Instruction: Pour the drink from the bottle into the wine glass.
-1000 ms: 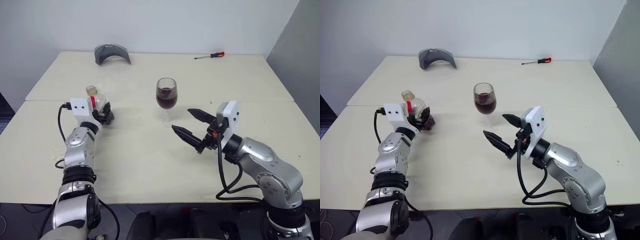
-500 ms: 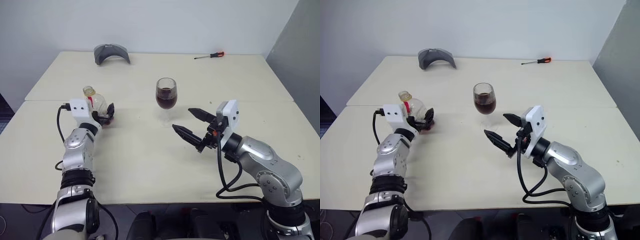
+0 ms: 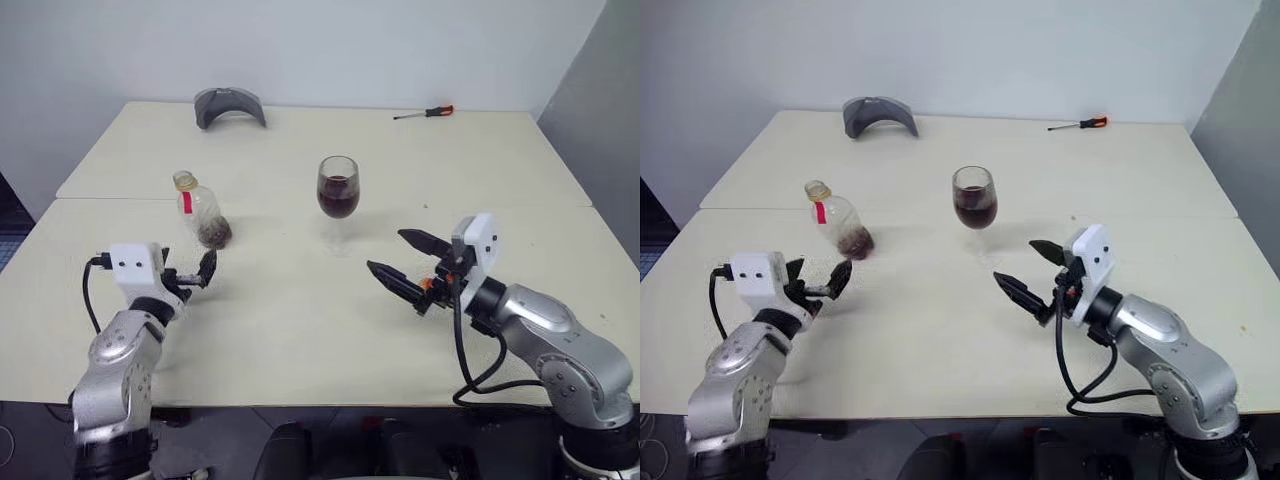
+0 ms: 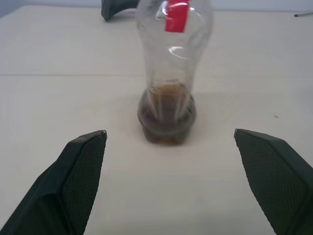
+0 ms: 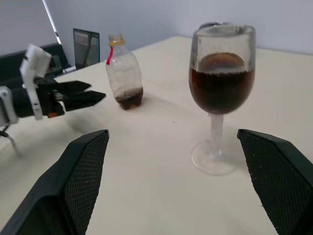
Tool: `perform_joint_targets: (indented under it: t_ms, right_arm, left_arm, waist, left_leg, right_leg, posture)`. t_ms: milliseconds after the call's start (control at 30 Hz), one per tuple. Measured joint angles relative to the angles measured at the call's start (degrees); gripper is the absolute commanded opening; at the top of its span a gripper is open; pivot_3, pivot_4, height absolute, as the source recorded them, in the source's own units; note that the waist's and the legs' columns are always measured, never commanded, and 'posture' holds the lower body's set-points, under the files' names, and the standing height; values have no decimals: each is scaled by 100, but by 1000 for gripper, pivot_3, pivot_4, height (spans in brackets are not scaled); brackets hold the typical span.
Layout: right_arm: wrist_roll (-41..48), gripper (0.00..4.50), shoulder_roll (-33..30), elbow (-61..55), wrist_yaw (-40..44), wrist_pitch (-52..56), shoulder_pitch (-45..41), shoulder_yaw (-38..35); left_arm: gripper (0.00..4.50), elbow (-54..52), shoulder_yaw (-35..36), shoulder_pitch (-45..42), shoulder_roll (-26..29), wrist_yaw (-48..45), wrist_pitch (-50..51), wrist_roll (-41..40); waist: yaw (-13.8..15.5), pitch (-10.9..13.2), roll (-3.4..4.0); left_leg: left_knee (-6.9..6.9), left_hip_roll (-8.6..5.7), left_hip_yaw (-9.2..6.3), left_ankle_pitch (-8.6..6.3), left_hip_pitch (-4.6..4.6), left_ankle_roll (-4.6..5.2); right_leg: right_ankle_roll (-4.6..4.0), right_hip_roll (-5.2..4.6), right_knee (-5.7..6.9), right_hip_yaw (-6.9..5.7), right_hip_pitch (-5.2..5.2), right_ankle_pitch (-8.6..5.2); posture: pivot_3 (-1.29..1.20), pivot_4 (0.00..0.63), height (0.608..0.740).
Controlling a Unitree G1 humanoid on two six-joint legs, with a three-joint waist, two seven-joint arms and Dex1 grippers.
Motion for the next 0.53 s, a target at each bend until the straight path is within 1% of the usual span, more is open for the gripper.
perform_joint_targets:
  t_ms: [100,167,233,300,400,533]
  right_arm:
    - [-160,4500,-35,-115,-171,-44,305,-178]
    - [-563,4500,41,-200,-601,-77,615,-189]
    - [-940,4500,210,-270,-1022,-95,825,-176]
    - [-1468,4500,468,-417,-1583,-140,1062,18]
    - [-2231,4500,731,-468,-2200,-247,1400,451]
    - [-2864,4500,1109,-390,-2749,-322,1601,537]
  left_arm:
    - [4482,-819,-8,404,-94,174,474,-214]
    - [4482,-1353,-48,624,-154,361,761,-289]
    - [4482,-1624,-111,679,-196,532,938,-272]
    - [4482,-1798,-305,683,-281,783,1050,-137]
    - [4482,-1868,-625,753,-447,1020,1051,129]
    - [4482,-1869,-887,988,-620,1147,893,449]
  waist:
    - [1,-1,-1]
    - [1,-1,0]
    - [2,-5,3]
    - [3,-11,10]
    - [2,-16,12]
    - [2,-16,13]
  left_leg:
    - [-2,2,-3,0,2,1]
    - [-4,1,-2,0,3,0]
    - [-4,1,-1,0,6,0]
    - [-6,0,0,1,6,-2]
    - [-8,-1,4,8,7,-14]
    - [-11,1,3,12,8,-21]
  right_leg:
    - [0,3,1,-2,2,0]
    - [0,3,1,0,2,0]
    - [0,5,3,2,3,0]
    - [1,6,2,3,3,-1]
    - [1,6,1,7,2,-1]
    - [0,11,0,7,2,-1]
  posture:
    - [0,150,740]
    - [0,150,740]
    - [0,150,740]
    - [0,150,740]
    - [0,150,740]
    - [0,150,740]
